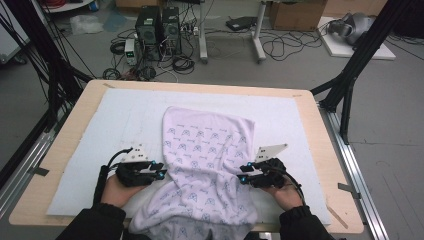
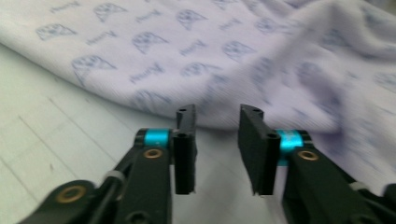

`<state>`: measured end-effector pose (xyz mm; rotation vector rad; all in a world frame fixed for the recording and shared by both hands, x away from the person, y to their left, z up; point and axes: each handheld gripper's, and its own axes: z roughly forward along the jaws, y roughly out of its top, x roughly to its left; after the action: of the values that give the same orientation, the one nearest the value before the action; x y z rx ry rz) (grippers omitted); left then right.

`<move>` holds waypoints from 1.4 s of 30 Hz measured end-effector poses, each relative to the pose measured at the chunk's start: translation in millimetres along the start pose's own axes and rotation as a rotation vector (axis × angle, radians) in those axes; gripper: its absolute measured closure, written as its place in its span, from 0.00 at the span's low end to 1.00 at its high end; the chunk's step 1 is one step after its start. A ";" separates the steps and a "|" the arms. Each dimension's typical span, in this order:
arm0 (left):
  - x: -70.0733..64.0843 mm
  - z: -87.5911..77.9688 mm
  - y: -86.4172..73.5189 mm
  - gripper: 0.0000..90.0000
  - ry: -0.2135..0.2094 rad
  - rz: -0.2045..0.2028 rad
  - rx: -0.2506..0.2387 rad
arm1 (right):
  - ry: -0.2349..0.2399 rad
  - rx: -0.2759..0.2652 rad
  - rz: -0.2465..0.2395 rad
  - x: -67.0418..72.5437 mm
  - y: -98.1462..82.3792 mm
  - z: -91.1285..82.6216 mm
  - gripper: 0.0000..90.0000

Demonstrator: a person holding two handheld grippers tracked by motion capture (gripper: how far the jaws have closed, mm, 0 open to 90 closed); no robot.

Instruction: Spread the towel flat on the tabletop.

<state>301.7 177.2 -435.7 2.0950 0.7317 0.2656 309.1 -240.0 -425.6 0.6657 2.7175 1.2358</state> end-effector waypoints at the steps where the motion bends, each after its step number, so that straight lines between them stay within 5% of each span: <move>1: 2.3 5.5 3.0 0.69 0.014 0.010 0.027 | 0.006 0.009 0.008 -2.8 -0.6 3.1 0.69; 4: 5.8 18.1 9.9 0.64 -0.021 -0.025 0.055 | -0.007 0.024 0.017 -7.6 -1.5 10.5 0.66; 7: 2.7 28.3 14.4 0.64 -0.014 -0.022 0.066 | -0.006 0.029 0.022 -10.8 -1.5 16.8 0.65; 10: 0.1 33.2 17.0 0.90 0.015 0.000 0.067 | 0.033 0.034 0.030 -13.1 -1.7 19.4 0.89; 12: 1.4 31.3 18.1 0.95 0.017 -0.012 0.058 | 0.031 0.045 0.000 -11.0 -0.7 18.8 0.94; 19: 1.5 -2.7 33.8 0.95 0.037 -0.010 -0.064 | 0.005 0.009 0.002 -10.9 -2.8 -2.7 0.95; 23: -1.9 -2.0 52.7 0.95 0.045 0.011 -0.101 | -0.019 0.005 -0.008 -8.8 -4.5 -13.7 0.95; 29: -4.4 14.9 50.8 0.82 0.017 0.022 -0.037 | -0.046 0.041 0.028 -15.7 -21.3 -20.3 0.95; 37: -3.1 7.6 8.8 0.95 -0.124 0.004 0.016 | -0.049 0.030 0.024 -15.2 -21.8 -20.2 0.94; 42: -7.8 24.5 9.9 0.74 -0.075 0.037 0.088 | -0.051 0.030 0.029 -15.6 -21.1 -18.7 0.92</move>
<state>310.1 151.6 -441.6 2.1911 0.6711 0.1774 311.1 -271.8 -430.2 0.7315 2.6994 1.1704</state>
